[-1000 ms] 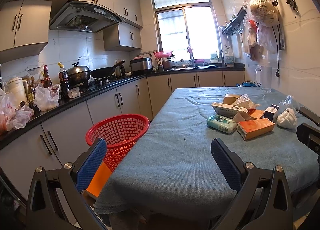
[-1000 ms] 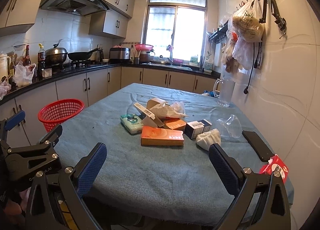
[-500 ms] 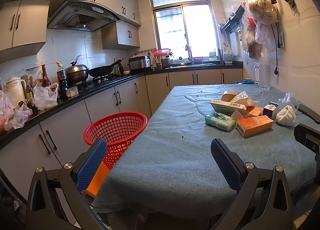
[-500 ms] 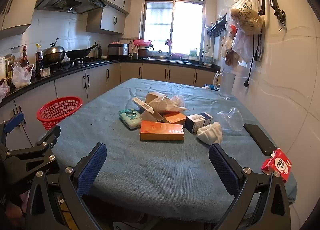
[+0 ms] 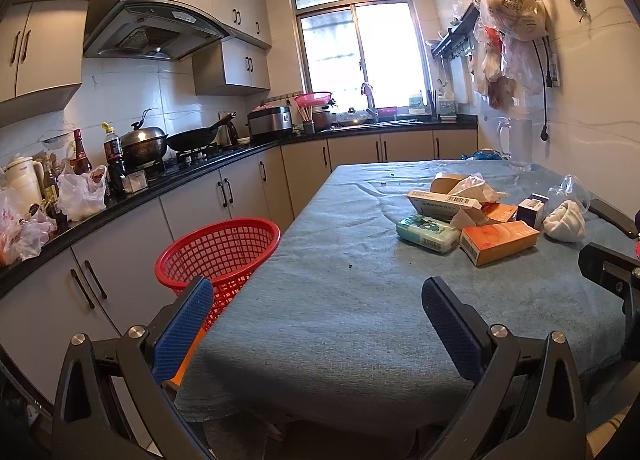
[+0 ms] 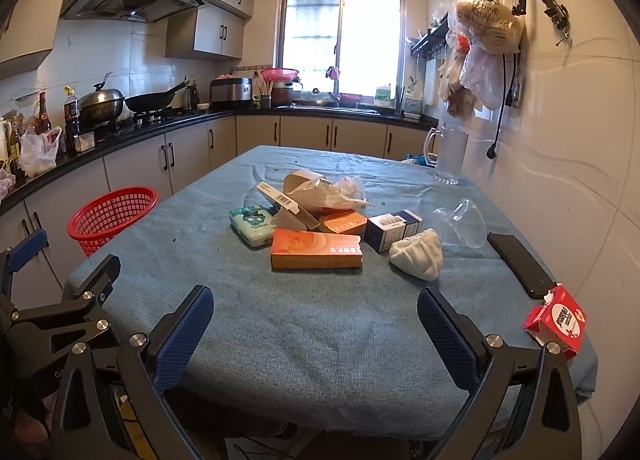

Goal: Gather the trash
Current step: 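Close the right tool on the white cloth ball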

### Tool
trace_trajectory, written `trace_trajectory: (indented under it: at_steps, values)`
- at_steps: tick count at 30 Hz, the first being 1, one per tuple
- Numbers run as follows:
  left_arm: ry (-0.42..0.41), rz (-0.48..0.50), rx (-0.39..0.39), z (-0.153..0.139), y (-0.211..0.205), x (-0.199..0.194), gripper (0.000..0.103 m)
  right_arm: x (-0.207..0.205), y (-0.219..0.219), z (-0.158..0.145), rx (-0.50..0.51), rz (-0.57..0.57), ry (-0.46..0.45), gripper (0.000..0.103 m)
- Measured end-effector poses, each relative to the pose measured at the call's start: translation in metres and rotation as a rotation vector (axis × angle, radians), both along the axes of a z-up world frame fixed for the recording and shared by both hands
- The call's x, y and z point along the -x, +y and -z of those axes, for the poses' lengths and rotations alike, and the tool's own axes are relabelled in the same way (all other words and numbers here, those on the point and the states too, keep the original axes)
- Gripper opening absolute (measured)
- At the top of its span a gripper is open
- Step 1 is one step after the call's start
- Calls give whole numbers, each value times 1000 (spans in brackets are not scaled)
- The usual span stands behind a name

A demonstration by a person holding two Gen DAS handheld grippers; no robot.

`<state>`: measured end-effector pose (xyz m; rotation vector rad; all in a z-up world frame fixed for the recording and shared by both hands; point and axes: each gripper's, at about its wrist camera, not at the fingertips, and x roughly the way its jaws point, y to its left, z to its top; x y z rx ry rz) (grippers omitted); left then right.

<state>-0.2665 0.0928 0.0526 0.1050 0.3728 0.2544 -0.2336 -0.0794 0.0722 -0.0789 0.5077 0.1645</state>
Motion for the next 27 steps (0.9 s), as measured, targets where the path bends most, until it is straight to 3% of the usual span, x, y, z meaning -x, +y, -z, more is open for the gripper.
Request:
trace_trajectory:
  at_steps: [4, 9, 14, 15, 16, 20, 24, 27]
  values:
    - [51, 60, 15, -3, 1, -13, 103, -9, -23, -2, -56, 24, 17, 103]
    - [205, 173, 121, 1, 7, -48, 103, -25, -60, -2, -167, 43, 75, 103]
    - [295, 264, 183, -1, 3, -80, 103, -47, -81, -1, -202, 1, 134, 92]
    - [310, 296, 206, -3, 0, -87, 102, -54, -86, 0, -226, -11, 158, 86]
    - [317, 312, 216, -5, -2, -91, 99, -62, -93, 1, -260, -17, 191, 81]
    - [327, 392, 201, -16, -19, -112, 93, -95, -115, 9, -323, 7, 257, 81]
    - [393, 459, 218, -15, -34, -138, 73, -130, -133, 18, -395, 46, 317, 81]
    - [454, 519, 250, -10, -45, -161, 71, -155, -139, 25, -441, 63, 361, 81]
